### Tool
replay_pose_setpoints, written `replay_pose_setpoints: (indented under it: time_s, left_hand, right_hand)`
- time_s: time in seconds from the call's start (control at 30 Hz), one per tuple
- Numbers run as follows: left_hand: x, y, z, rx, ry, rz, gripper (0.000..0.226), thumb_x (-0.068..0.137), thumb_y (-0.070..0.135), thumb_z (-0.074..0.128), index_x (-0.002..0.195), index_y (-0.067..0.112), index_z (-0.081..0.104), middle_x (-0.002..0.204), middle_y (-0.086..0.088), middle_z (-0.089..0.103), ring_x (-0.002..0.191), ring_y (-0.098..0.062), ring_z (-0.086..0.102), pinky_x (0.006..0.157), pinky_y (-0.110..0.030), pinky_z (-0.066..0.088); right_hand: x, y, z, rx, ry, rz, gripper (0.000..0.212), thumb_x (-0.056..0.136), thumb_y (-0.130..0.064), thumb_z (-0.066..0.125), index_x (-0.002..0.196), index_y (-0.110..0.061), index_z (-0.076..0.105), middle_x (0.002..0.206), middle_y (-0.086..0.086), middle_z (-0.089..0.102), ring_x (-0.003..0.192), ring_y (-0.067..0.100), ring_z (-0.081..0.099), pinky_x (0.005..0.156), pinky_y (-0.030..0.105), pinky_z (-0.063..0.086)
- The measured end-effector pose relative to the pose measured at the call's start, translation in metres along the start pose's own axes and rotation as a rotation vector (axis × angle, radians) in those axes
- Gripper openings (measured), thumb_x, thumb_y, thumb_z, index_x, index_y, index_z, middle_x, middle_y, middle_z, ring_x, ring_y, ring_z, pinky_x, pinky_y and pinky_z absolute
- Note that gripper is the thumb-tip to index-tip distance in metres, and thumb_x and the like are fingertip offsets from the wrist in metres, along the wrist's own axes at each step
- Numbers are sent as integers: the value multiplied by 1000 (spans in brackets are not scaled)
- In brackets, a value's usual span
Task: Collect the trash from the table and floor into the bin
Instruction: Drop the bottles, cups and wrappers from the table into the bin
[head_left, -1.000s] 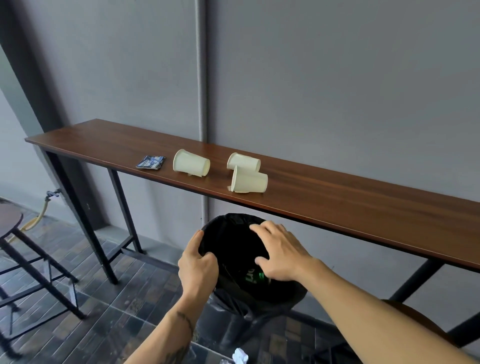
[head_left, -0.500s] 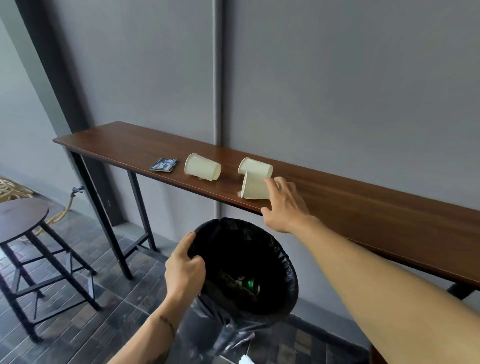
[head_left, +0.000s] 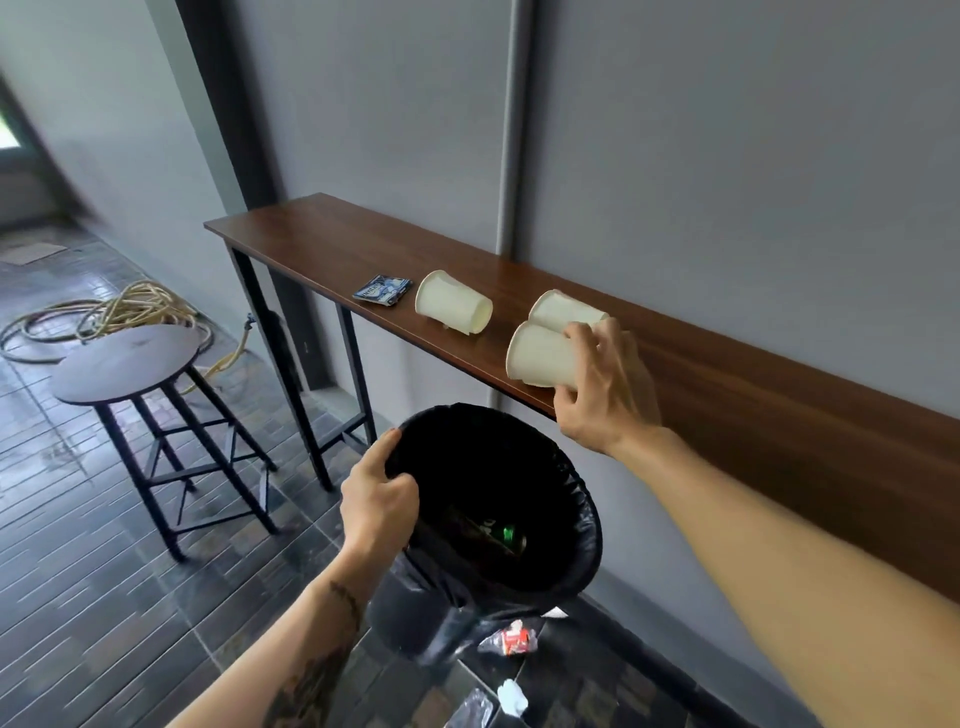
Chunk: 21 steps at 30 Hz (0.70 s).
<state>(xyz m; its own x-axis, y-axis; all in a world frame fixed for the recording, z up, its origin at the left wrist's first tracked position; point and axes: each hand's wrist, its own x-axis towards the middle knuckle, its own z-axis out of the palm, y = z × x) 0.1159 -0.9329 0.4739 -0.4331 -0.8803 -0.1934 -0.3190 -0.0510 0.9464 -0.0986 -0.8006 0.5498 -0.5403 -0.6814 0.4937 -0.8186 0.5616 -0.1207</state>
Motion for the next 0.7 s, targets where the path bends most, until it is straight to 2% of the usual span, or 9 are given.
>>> replay_pose_setpoints:
  time_s: [0.1,0.2,0.27,0.37,0.47,0.57,0.7]
  left_hand:
    - [-1,2,6,-20,35,1,79,73,-3,44,139,37,57,107,-2,75,48,-11,56,44,-26,45]
    - [1,2,9,-40,64,2,78,72,-3,45,139,36,58,109,1,74,52,-13,60,48,-29,50]
    - [3,2,10,-35,91,4,79,67,4,46,137,39,59,113,0,75,65,-21,67,56,-33,55]
    - [4,1,14,2,120,0,80,61,12,46,134,42,59,118,-5,74,95,-37,72,76,-45,60]
    - [5,1,16,27,155,15,79,60,14,46,133,40,62,120,-3,74,101,-34,71,85,-47,60]
    - [10,0,16,49,171,21,78,58,16,45,129,43,63,109,-4,77,101,-39,70,87,-53,59]
    - [10,7,18,36,173,6,78,61,11,46,131,40,62,106,-4,77,77,-27,70,76,-41,60]
  right_hand:
    - [-9,-9,-1,117,80,-14,50,71,-22,66,115,-12,46,115,15,45,97,36,48,77,42,48]
    - [-22,-20,2,336,52,19,54,71,-26,66,119,-13,45,116,12,46,103,32,48,81,40,48]
    - [-33,-31,11,378,-72,-32,53,72,-30,63,118,-15,42,112,8,46,99,28,49,81,39,48]
    - [-51,-46,31,299,-315,-95,48,78,-35,58,119,-20,38,113,5,41,101,29,50,77,39,48]
    - [-55,-51,42,304,-464,-98,53,82,-40,60,127,-22,37,121,5,40,109,31,50,82,42,49]
    - [-33,-42,38,363,-390,-126,54,81,-38,60,128,-22,40,122,6,44,111,30,51,89,43,49]
    - [21,-16,22,347,-195,-149,48,78,-28,58,124,-19,47,116,9,50,108,31,52,90,43,49]
